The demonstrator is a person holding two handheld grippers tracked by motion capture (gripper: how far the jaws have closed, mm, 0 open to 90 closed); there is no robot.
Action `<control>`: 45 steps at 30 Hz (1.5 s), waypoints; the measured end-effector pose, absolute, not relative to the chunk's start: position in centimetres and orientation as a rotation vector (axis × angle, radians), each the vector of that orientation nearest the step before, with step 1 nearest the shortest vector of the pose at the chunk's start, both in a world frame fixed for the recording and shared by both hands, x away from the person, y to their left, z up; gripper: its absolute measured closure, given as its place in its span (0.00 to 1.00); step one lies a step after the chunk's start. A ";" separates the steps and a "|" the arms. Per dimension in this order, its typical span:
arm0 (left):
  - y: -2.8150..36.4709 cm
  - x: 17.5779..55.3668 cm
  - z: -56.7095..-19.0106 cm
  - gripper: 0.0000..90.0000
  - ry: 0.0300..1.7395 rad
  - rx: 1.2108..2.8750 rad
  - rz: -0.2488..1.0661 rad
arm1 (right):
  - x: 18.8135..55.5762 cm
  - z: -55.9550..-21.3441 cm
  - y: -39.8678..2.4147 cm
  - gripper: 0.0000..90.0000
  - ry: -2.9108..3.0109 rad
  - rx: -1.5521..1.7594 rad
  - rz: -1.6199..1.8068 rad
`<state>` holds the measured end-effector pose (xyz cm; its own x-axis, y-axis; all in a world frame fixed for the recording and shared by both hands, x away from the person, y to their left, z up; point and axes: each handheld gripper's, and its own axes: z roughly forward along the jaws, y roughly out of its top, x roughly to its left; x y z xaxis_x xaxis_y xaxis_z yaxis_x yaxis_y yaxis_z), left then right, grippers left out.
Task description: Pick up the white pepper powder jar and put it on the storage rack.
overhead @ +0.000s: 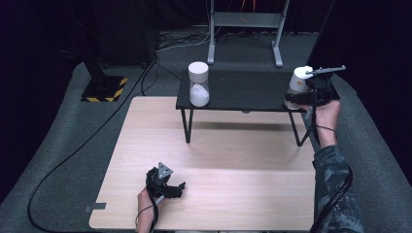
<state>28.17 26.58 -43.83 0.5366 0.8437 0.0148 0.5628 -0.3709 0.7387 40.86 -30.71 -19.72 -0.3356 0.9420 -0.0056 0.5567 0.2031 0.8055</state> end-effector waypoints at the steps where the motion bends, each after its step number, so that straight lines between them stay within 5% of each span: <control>1: 26.5 28.1 -43.8 0.07 1.134 2.080 0.521 | 40.8 -19.8 -30.8 0.33 1.970 1.389 1.000; 26: 26.4 28.0 -43.9 0.07 1.129 2.079 0.530 | 40.2 -20.5 -30.6 0.32 1.941 1.375 1.014; 32: 26.6 28.1 -43.9 0.08 1.128 2.080 0.521 | 40.0 -20.4 -30.1 0.00 1.952 1.378 1.029; 45: 26.5 28.1 -43.9 0.08 1.128 2.079 0.525 | 35.2 -23.2 -28.8 0.00 1.901 1.336 0.968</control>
